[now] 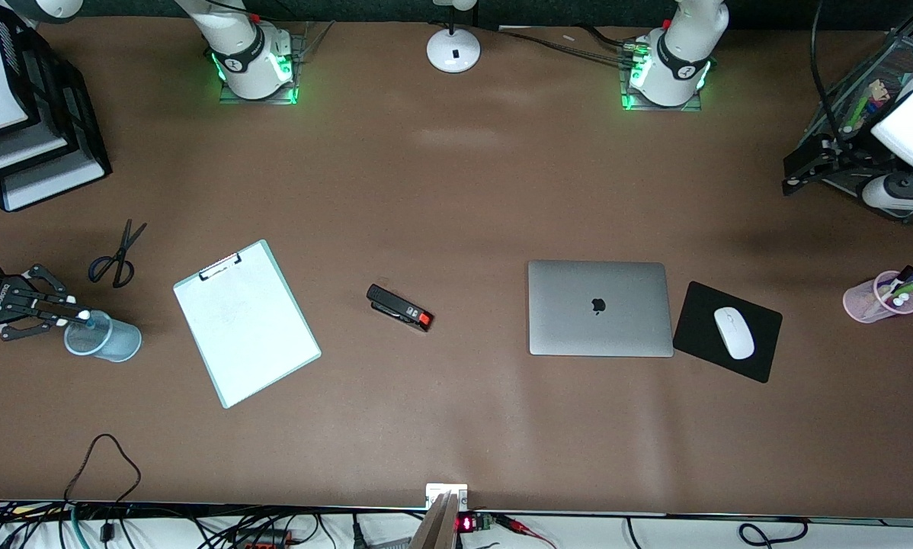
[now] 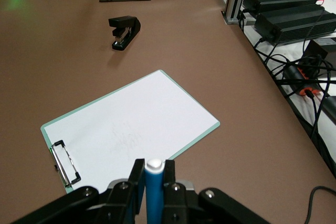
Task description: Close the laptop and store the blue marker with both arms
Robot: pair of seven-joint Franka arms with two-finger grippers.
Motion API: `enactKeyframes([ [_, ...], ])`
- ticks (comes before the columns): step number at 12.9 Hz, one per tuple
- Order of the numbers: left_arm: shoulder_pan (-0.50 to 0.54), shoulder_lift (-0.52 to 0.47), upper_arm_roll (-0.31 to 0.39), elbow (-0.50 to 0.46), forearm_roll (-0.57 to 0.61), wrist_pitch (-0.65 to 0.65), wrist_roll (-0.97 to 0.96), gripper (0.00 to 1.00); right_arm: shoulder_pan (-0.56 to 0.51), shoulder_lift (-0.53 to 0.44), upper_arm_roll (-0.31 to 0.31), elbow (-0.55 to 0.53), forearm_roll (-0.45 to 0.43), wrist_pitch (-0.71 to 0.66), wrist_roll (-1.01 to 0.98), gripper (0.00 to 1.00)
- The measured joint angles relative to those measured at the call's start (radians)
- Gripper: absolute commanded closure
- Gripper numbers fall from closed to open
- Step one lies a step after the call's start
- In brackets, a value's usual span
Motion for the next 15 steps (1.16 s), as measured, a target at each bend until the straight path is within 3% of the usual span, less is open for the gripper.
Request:
enactKeyframes([
  [15, 0.022, -0.018, 0.0, -0.029, -0.001, 0.022, 0.011, 0.0, -0.045, 0.068, -0.001, 0.001, -0.007, 0.054, -0.107, 0.91],
])
